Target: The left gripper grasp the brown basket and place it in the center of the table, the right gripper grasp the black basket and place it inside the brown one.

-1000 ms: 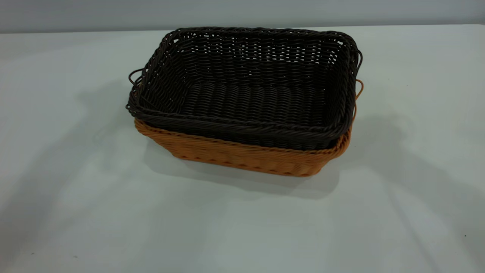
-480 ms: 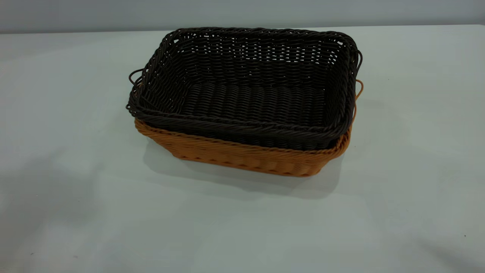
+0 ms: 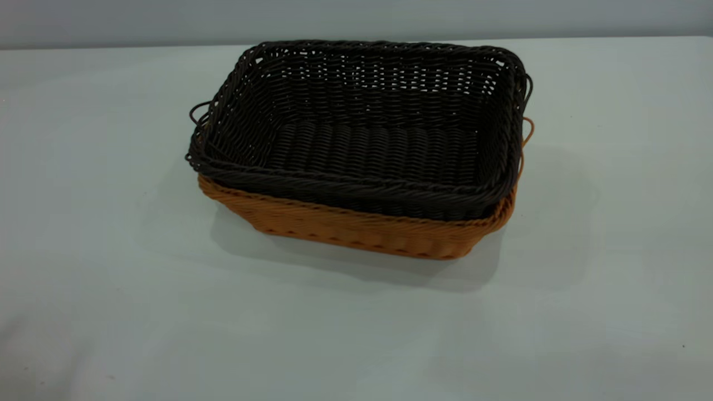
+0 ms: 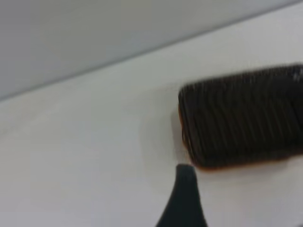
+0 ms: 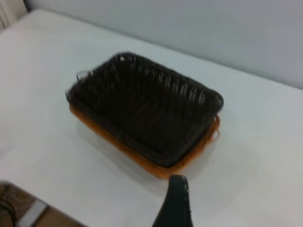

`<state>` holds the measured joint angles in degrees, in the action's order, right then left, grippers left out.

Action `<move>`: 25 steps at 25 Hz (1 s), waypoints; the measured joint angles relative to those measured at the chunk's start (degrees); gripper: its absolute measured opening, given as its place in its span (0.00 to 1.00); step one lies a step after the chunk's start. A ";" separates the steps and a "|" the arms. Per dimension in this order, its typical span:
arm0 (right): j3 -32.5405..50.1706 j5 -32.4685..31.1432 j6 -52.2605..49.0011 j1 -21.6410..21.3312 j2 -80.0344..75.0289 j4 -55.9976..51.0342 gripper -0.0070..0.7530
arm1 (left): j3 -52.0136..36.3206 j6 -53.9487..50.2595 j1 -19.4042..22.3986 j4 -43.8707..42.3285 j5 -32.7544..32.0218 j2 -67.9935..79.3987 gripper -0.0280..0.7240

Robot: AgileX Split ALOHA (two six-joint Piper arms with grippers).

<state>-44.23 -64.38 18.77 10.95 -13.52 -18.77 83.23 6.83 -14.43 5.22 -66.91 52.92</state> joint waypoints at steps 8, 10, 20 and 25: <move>5.37 -5.98 -1.37 0.00 10.41 6.04 0.77 | -27.58 -2.79 0.00 0.07 0.00 -22.31 0.79; 8.55 -5.09 -1.60 0.00 11.92 6.36 0.77 | -33.19 -3.08 0.00 0.07 0.04 -26.85 0.79; 16.66 -1.43 -0.47 0.00 14.47 7.85 0.77 | -49.49 -3.08 0.00 -0.04 0.43 -46.50 0.79; 16.66 -1.28 -0.47 0.00 14.47 7.28 0.77 | -53.28 -3.08 0.00 -0.30 1.76 -50.28 0.79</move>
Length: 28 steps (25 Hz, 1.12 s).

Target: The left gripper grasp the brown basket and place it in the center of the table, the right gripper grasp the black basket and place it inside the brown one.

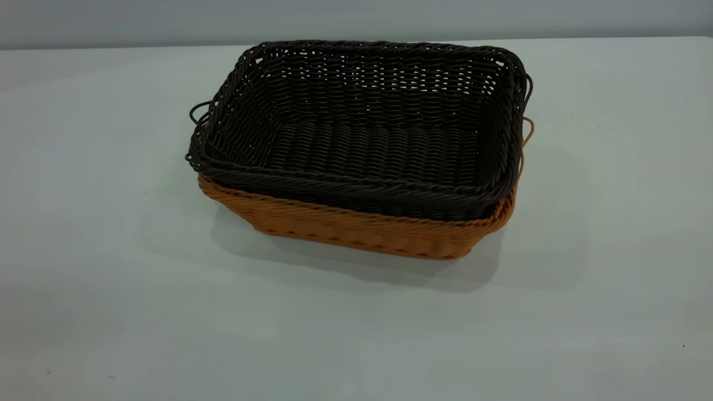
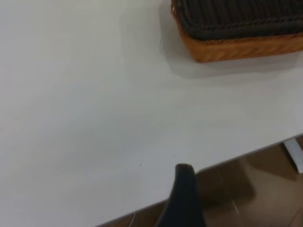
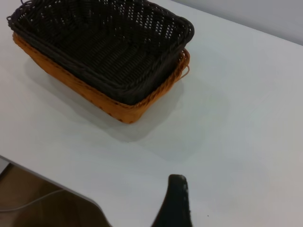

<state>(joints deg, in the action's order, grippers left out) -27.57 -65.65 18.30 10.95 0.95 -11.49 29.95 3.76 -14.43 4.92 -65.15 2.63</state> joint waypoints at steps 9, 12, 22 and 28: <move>0.00 0.18 0.00 0.00 0.00 -0.82 0.77 | -1.94 -0.14 0.00 -1.26 1.50 -0.27 0.79; 0.00 0.18 0.00 0.00 0.00 -0.82 0.77 | -1.94 -0.14 0.00 -1.26 1.55 -0.27 0.79; 0.00 0.18 0.00 0.00 0.00 -0.88 0.77 | -1.94 -0.02 7.36 -1.86 1.62 -1.27 0.79; 0.02 0.18 -0.05 0.00 0.00 -0.95 0.77 | -1.94 -0.90 11.96 -4.92 1.68 -3.70 0.79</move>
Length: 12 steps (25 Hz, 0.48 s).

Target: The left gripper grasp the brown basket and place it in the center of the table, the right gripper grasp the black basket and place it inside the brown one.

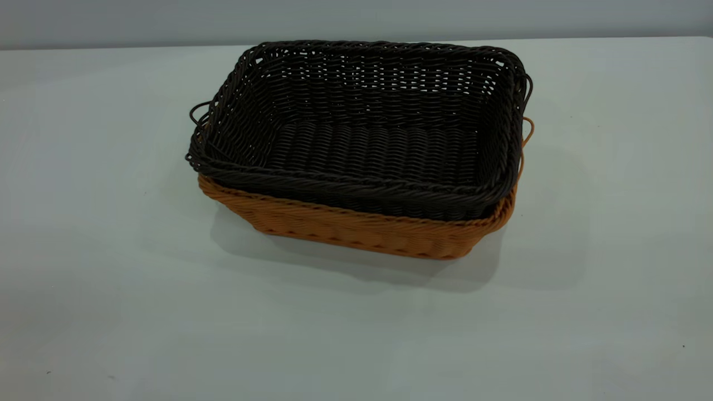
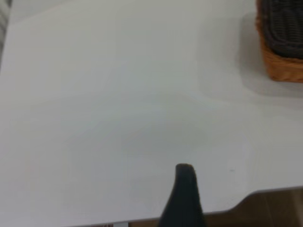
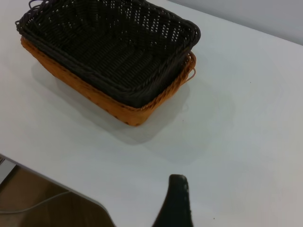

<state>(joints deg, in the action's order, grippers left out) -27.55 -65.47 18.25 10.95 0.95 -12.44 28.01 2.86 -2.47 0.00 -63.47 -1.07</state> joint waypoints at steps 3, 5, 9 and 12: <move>0.00 0.00 0.00 0.00 0.00 -0.07 0.76 | 0.00 -1.84 0.00 0.00 0.00 -0.01 0.79; 0.00 0.00 0.00 0.00 0.00 -0.07 0.76 | 0.00 -2.21 0.00 0.00 0.00 -0.01 0.79; 0.00 0.00 0.00 0.00 0.00 -0.22 0.76 | 0.00 -2.27 0.00 0.00 0.00 -0.01 0.79; 0.00 0.00 0.00 0.00 0.00 -0.22 0.76 | 0.00 -2.27 0.00 0.00 0.00 -0.01 0.79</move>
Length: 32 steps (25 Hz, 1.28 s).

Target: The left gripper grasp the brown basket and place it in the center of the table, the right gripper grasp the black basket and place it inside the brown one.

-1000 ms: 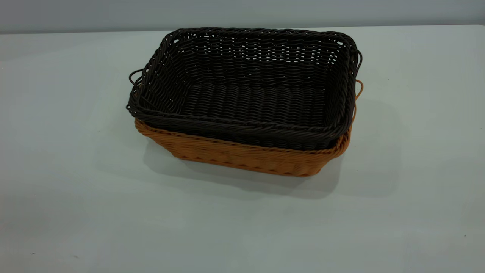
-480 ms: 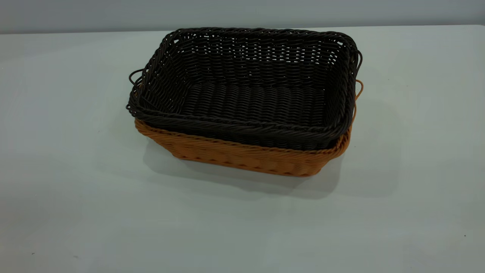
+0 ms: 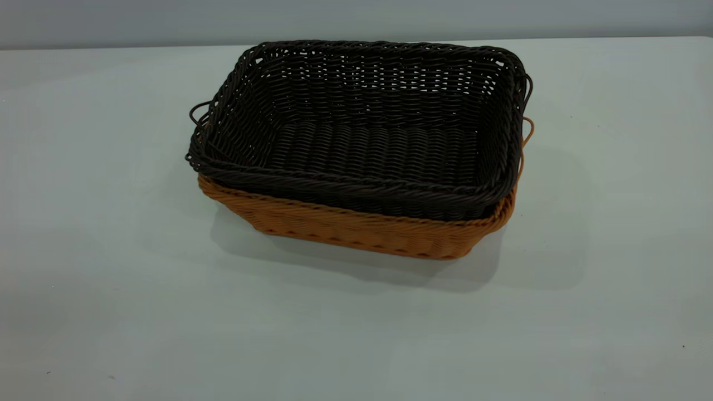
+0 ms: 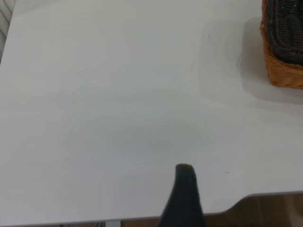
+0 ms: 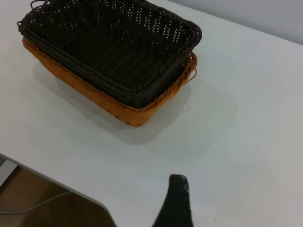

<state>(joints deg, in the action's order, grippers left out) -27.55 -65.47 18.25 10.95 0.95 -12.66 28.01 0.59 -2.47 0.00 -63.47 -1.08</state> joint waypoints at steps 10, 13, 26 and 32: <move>0.00 0.00 0.06 -2.80 0.00 0.17 0.76 | 0.00 -0.06 0.00 0.00 0.00 0.00 0.79; 0.00 0.06 -1.14 -6.65 0.00 2.05 0.76 | 0.00 -0.12 0.00 0.00 0.00 0.00 0.79; 0.39 1.30 -17.55 -11.46 0.00 13.44 0.76 | 0.00 -0.18 0.00 0.00 0.00 0.00 0.79; 0.39 1.30 -17.73 -11.50 0.00 13.52 0.76 | 0.00 -0.18 0.00 0.00 0.00 0.00 0.79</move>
<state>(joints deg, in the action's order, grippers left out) -27.16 -64.16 0.52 -0.55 0.95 0.85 28.01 0.41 -2.47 0.00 -63.47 -1.08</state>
